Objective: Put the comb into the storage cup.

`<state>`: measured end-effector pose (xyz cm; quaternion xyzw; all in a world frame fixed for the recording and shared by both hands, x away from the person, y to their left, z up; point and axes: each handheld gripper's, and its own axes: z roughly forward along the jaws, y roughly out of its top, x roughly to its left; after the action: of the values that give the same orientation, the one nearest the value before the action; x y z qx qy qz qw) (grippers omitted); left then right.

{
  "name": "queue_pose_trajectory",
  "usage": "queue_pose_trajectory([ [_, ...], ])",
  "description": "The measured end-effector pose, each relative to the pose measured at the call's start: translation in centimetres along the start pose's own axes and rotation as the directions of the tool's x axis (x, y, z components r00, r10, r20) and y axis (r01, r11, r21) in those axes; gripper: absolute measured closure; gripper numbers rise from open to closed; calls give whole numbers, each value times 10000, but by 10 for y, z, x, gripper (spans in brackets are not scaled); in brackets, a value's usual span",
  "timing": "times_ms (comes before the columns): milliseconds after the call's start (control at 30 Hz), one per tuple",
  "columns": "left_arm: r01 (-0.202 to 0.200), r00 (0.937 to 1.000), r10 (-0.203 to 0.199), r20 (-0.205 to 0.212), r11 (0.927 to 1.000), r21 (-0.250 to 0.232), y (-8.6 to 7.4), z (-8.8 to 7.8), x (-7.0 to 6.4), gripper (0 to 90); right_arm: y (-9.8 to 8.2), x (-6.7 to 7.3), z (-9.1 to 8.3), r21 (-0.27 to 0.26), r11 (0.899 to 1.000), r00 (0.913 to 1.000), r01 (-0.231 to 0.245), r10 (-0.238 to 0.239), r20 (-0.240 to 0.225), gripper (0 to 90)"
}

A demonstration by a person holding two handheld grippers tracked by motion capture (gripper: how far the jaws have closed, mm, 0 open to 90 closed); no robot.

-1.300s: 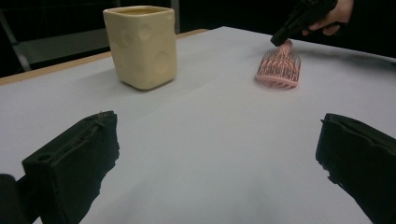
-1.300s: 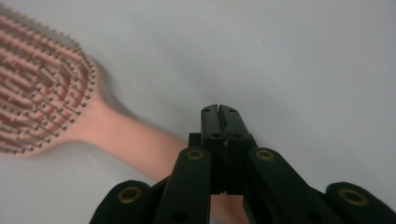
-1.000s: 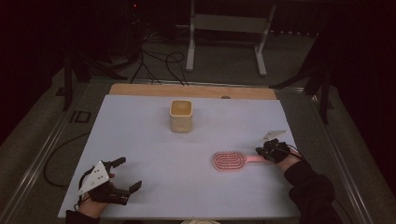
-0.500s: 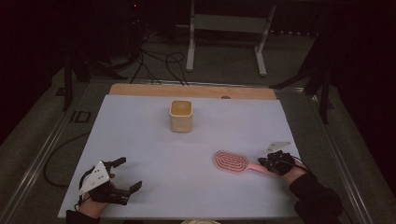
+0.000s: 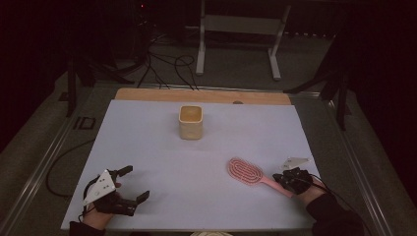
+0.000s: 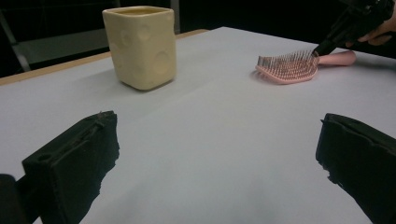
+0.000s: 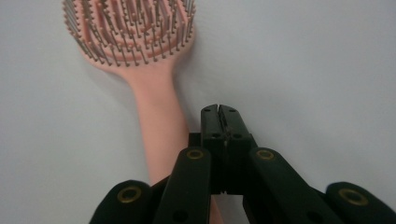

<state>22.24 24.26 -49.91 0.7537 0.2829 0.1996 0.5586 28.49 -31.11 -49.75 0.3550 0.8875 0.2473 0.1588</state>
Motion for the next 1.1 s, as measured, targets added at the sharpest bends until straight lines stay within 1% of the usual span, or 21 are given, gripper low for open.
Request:
queue_pose_trajectory([
  [167,-35,10000,35,-5,10000,7,0,0,-1,1,0,7,-2,61,10000,10000,-73,73,52,900],
  [267,-30,10000,30,-12,10000,2,0,0,-1,1,0,11,-3,84,10000,10000,4,-3,-69,900],
  [300,-32,10000,32,-8,10000,-2,0,0,-1,1,1,12,-3,95,9999,10000,63,-62,-40,900],
  [400,-40,10000,40,14,10000,7,0,0,-1,1,2,16,-2,108,9999,9999,55,-53,-137,900],
  [600,-43,10000,43,7,10000,8,0,0,-1,1,5,21,-1,144,9997,9994,203,-199,-283,900],
  [633,-54,10000,54,6,10000,18,0,0,-1,1,5,21,-1,121,9995,9992,288,-285,-288,900],
  [733,-52,10000,52,5,10000,7,0,0,-1,1,5,22,-1,117,9994,9991,322,-319,-272,900],
  [800,-48,10000,48,10,10000,12,0,0,-1,1,5,23,-1,91,9994,9987,321,-317,-403,900],
  [867,-65,10000,65,18,10000,19,0,0,-1,1,5,23,-1,79,9995,9988,304,-300,-392,900],
  [967,-62,10000,62,15,10000,16,0,0,-1,1,5,22,-1,94,9994,9992,326,-323,-239,900],
  [1033,-55,10000,55,-1,10000,18,0,0,-1,1,6,21,-3,50,9999,9998,161,-160,-134,900],
  [1067,-43,10000,43,3,10000,13,0,0,-1,1,6,19,-4,16,9998,9998,189,-189,-56,900],
  [1100,-44,10000,44,13,10000,22,0,0,-1,1,7,18,-6,-3,9999,9999,105,-105,17,900],
])
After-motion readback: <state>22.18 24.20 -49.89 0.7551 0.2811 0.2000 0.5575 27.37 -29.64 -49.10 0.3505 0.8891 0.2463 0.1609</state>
